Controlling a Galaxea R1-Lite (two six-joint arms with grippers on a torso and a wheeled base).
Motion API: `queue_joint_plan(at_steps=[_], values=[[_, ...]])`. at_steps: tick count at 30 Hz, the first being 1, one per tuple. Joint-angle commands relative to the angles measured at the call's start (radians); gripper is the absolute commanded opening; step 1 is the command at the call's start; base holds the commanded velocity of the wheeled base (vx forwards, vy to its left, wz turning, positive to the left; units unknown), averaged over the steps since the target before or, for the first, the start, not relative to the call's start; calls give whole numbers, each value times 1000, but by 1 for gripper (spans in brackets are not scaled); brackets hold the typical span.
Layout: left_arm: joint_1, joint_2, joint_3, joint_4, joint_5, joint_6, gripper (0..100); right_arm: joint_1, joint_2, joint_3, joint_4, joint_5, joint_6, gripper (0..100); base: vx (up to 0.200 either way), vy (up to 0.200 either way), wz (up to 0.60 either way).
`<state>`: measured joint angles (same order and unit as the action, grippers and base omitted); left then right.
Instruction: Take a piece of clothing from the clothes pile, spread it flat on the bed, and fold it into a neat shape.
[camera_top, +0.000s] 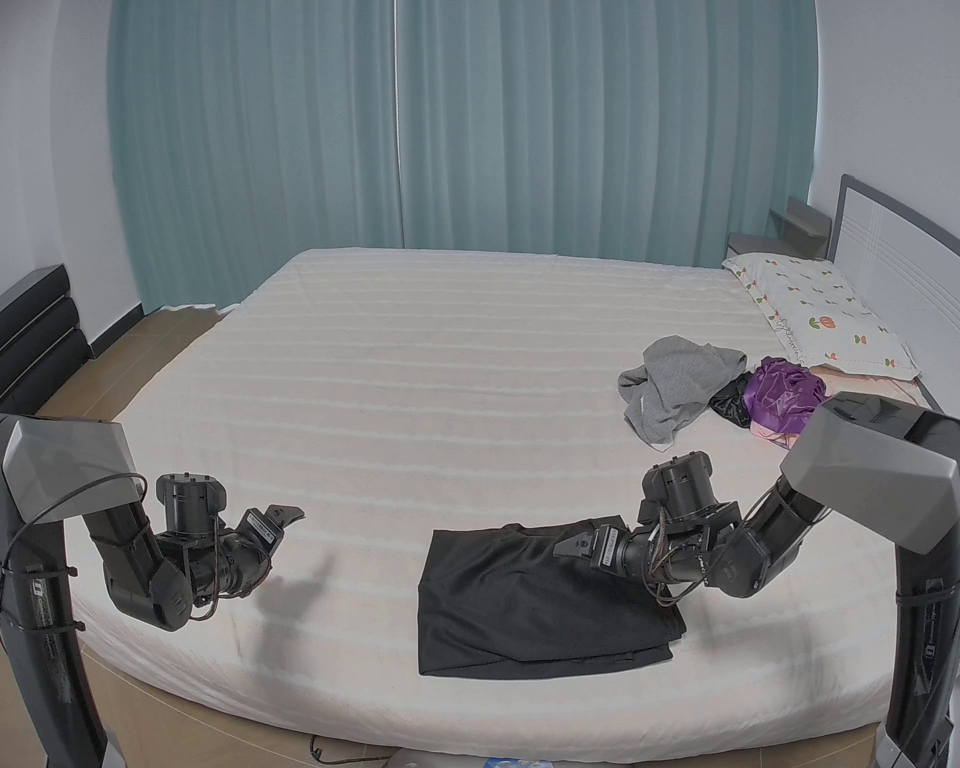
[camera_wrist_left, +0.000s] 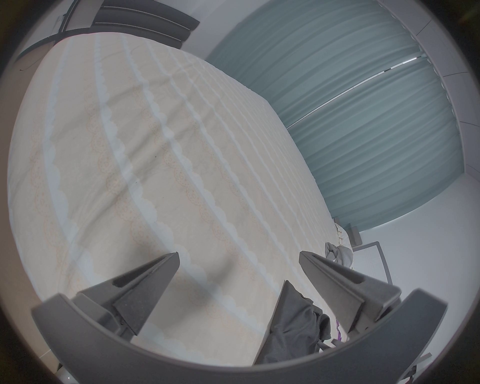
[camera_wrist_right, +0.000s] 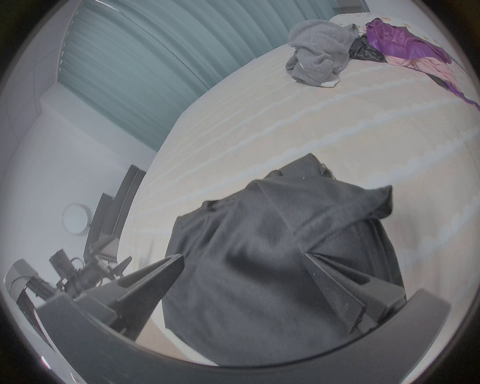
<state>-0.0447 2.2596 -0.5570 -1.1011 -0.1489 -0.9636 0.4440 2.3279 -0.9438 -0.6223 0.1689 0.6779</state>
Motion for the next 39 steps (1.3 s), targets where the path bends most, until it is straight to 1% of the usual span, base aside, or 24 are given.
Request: queue_joint_plan(at_steps=[1, 2, 3, 4, 7, 9, 11, 14, 17, 21, 23, 24, 28, 31, 32, 34, 35, 37, 38, 39], values=[[0, 0, -1, 0, 0, -1, 100, -10, 126, -155, -4, -91, 66, 100, 0, 0, 0], [0, 0, -1, 0, 0, -1, 100, -13, 133, -176, -5, -128, 88, 100, 0, 0, 0], [0, 0, -1, 0, 0, -1, 100, -22, 140, -207, -7, -183, 123, 100, 0, 0, 0], [0, 0, -1, 0, 0, -1, 100, -34, 143, -220, -14, -212, 138, 100, 0, 0, 0], [0, 0, -1, 0, 0, -1, 100, -70, 156, -234, -46, -241, 143, 100, 0, 0, 0], [0, 0, -1, 0, 0, -1, 100, -96, 154, -228, -68, -244, 141, 100, 0, 0, 0], [0, 0, -1, 0, 0, -1, 100, -123, 151, -219, -71, -244, 141, 100, 0, 0, 0], [0, 0, -3, 0, 0, -1, 100, -145, 150, -213, -77, -241, 143, 100, 0, 0, 0], [0, 2, -4, 0, 2, -1, 100, -150, 151, -201, -94, -224, 144, 100, 0, 0, 0], [-4, 9, -23, 1, 3, -1, 100, -148, 168, -191, -148, -167, 132, 100, 0, 0, 0], [-29, 14, -30, 3, 8, 0, 100, -150, 174, -191, -158, -124, 135, 100, 0, 0, 0], [-46, 21, -32, 1, 15, 2, 100, -150, 182, -194, -160, -115, 135, 100, 0, 0, 0], [-101, 26, -35, 0, 65, 14, 100, -146, 208, -210, -171, -100, 132, 100, 0, 0, 0], [-150, 26, -89, 13, 86, 32, 100, -150, 214, -217, -172, -100, 137, 100, 0, 0, 0], [-164, 28, -109, 15, 94, 39, 100, -150, 215, -217, -174, -103, 134, 0, 0, 0, 0], [-182, 34, -133, 18, 103, 42, 100, -151, 217, -217, -174, -105, 132, 0, 0, 0, 0], [-216, 46, -176, 43, 117, 42, 100, -154, 225, -217, -181, -106, 131, 0, 0, 0, 0], [-228, 51, -195, 61, 120, 42, 100, -156, 226, -217, -185, -109, 127, 0, 0, 0, 0], [-250, 71, -244, 112, 120, 42, 100, -156, 222, -208, -191, -109, 127, 0, 0, 0, 0], [-259, 89, -273, 130, 124, 42, 100, -157, 220, -205, -192, -109, 127, 0, 0, 0, 0]])
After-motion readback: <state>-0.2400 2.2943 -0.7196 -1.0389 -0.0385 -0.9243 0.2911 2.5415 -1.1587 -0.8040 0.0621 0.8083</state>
